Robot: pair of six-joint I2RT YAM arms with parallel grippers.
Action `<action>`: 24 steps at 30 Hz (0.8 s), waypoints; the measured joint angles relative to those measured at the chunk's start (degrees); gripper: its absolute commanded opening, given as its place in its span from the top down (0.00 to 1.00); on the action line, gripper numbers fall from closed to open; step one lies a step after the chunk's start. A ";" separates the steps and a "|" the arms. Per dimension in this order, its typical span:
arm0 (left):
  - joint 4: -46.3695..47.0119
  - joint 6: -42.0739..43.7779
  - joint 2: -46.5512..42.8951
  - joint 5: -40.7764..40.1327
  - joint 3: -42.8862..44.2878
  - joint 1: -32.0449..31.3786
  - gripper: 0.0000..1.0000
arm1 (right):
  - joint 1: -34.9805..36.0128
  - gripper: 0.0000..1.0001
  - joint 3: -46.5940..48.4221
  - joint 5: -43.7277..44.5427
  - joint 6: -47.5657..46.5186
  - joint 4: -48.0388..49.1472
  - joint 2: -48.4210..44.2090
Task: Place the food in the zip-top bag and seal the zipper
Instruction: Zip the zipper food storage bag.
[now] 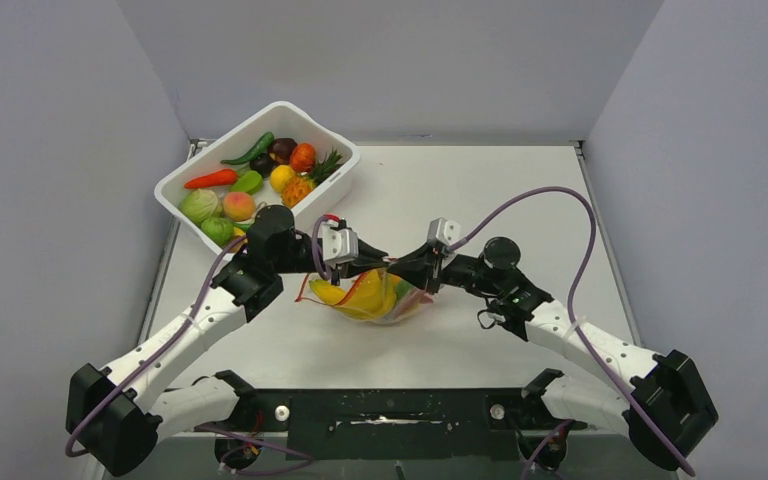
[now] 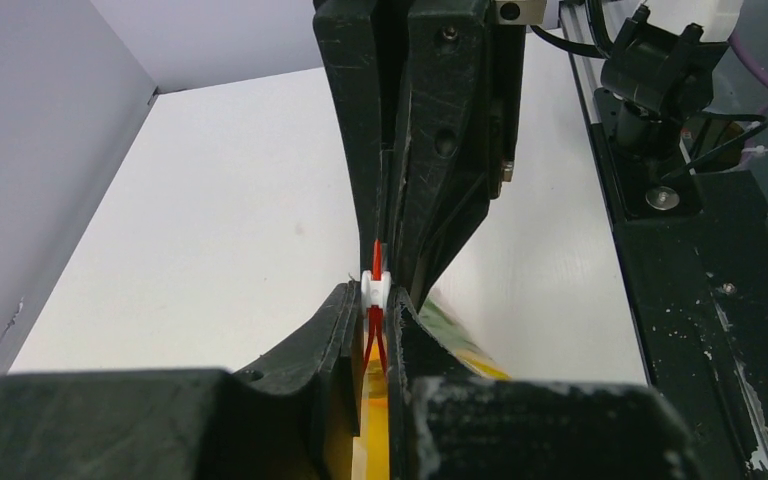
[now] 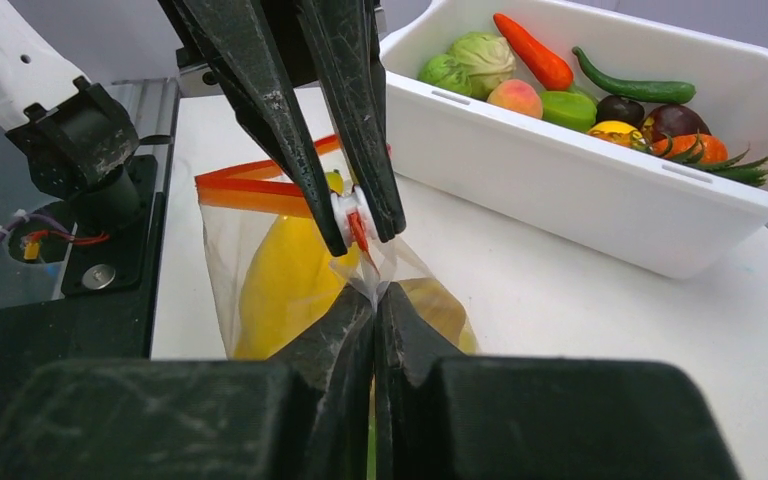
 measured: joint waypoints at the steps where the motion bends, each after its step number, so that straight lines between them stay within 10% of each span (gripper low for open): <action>1: -0.11 0.09 -0.15 0.17 0.00 0.02 1.00 | -0.04 1.00 -0.37 -0.02 0.17 0.46 -0.66; 18: -2.25 0.48 -1.68 0.63 -0.02 1.01 1.00 | -1.42 1.00 -3.63 -0.11 2.82 3.26 -5.01; 24: -3.06 0.22 -1.92 0.87 -0.07 2.05 1.00 | -2.16 0.59 -4.07 0.07 3.32 3.76 -5.35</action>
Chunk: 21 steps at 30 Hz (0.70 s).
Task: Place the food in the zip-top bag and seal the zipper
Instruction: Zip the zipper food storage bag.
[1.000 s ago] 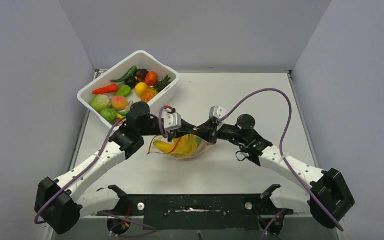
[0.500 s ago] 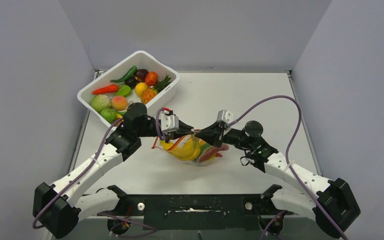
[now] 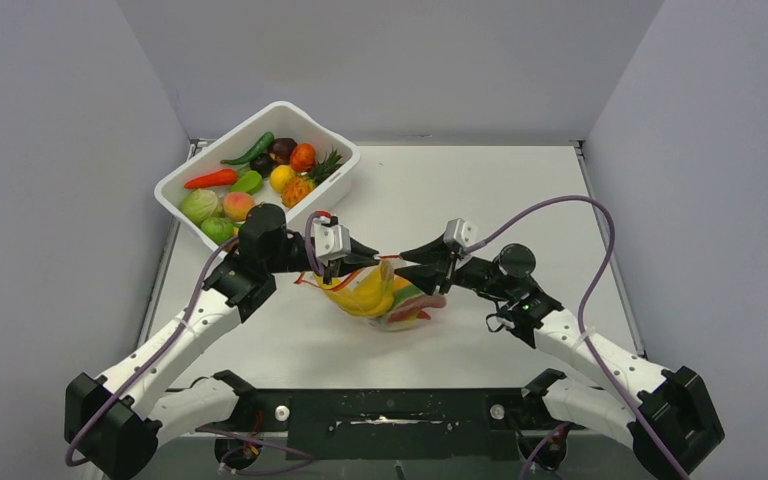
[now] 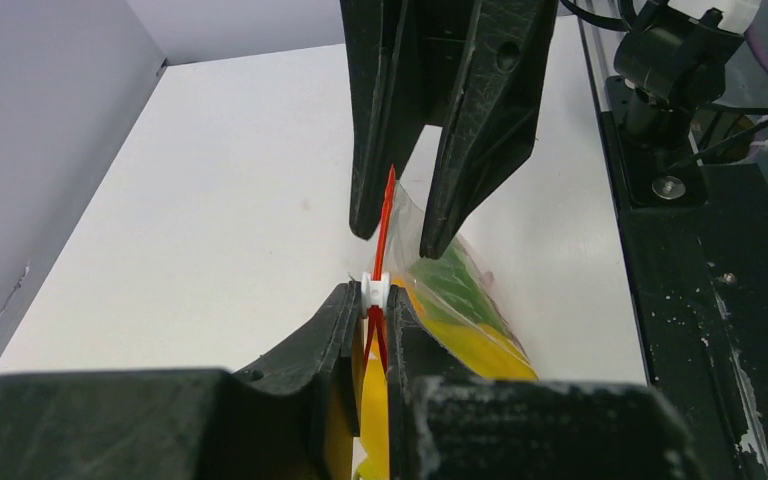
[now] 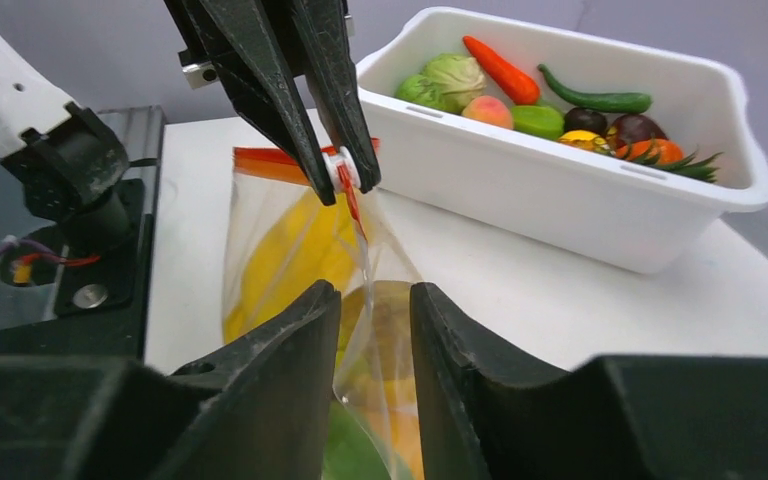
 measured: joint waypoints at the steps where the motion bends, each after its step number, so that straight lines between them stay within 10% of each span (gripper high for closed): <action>1: -0.02 -0.26 0.00 0.00 -0.09 0.42 1.00 | -0.28 0.55 0.02 0.02 0.07 -0.07 0.00; 17: 0.85 -1.88 0.17 1.53 -0.28 0.96 1.00 | 1.27 0.72 6.78 -2.14 -0.63 -2.12 4.00; 21: 0.92 -2.29 0.17 1.70 -0.42 0.96 1.00 | 2.32 0.94 7.82 -2.29 -0.72 -2.19 6.54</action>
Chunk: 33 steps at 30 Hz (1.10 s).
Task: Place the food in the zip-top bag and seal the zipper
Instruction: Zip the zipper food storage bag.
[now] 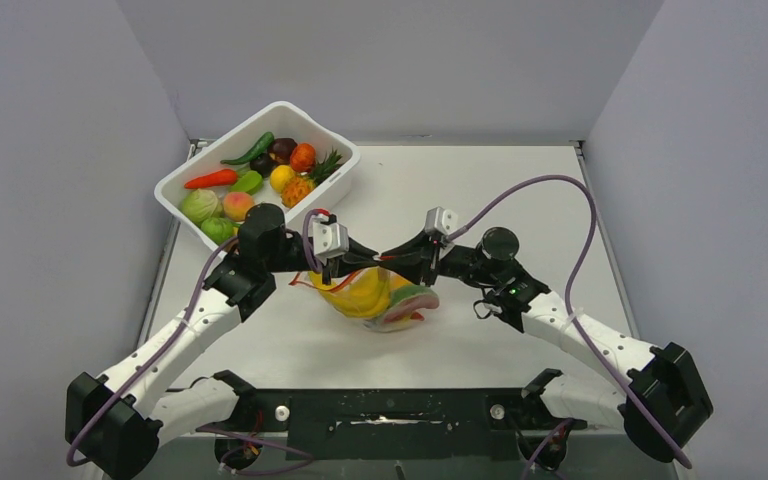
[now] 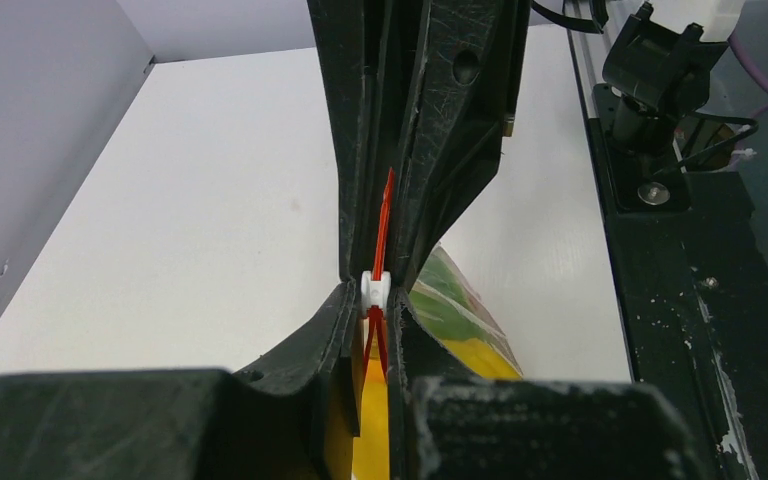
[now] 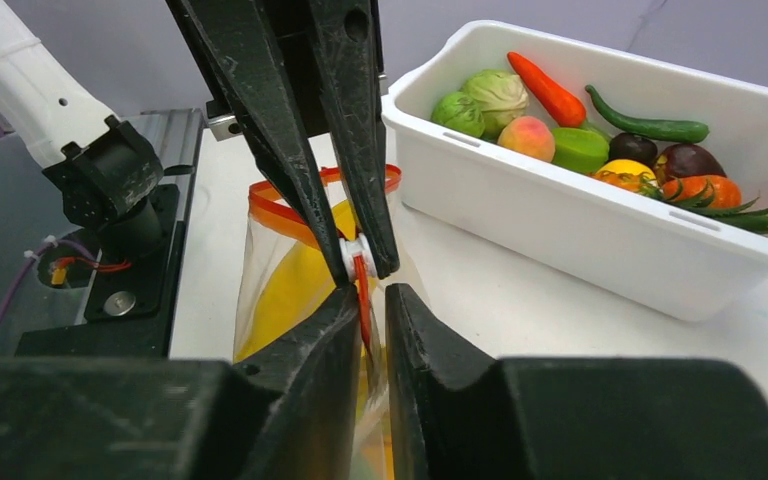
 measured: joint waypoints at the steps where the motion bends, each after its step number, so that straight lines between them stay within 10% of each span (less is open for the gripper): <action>1: 0.04 -0.04 0.00 -0.20 -0.15 0.09 1.00 | 0.31 0.99 0.17 -0.46 0.11 -0.07 0.50; 33: -5.31 5.33 -1.66 -0.66 1.14 -0.17 1.00 | -0.22 1.00 -9.81 10.91 1.79 2.73 -13.70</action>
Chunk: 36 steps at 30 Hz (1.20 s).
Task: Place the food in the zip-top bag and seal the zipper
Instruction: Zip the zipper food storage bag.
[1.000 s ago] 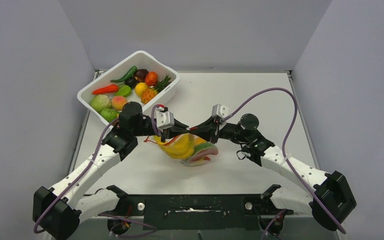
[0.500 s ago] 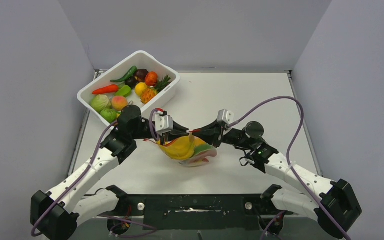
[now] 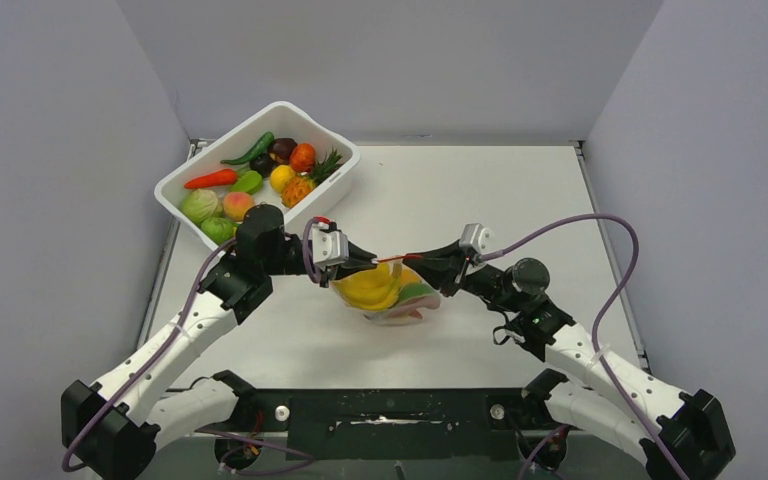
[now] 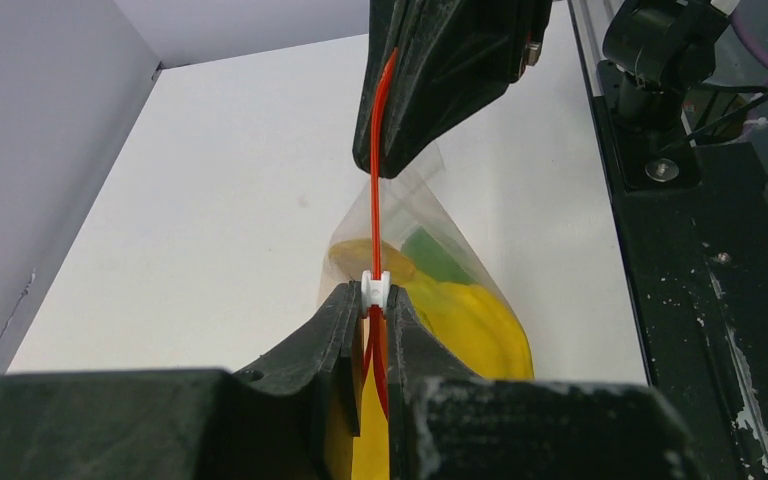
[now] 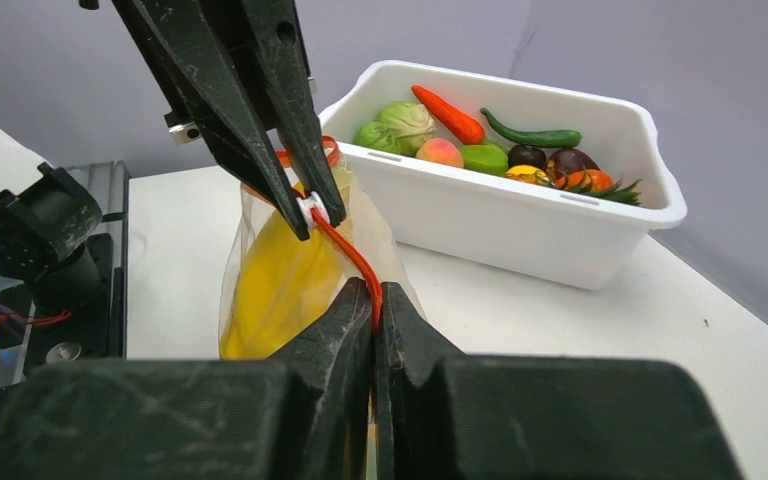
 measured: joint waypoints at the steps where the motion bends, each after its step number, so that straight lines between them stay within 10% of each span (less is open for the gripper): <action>1: -0.17 0.28 0.00 -0.02 0.00 0.09 1.00 | -0.28 1.00 -0.02 0.42 0.04 -0.33 -0.31; 36: -14.62 8.28 -0.98 -7.02 3.65 1.42 1.00 | -13.14 1.00 -4.85 -0.11 8.24 -4.22 -7.04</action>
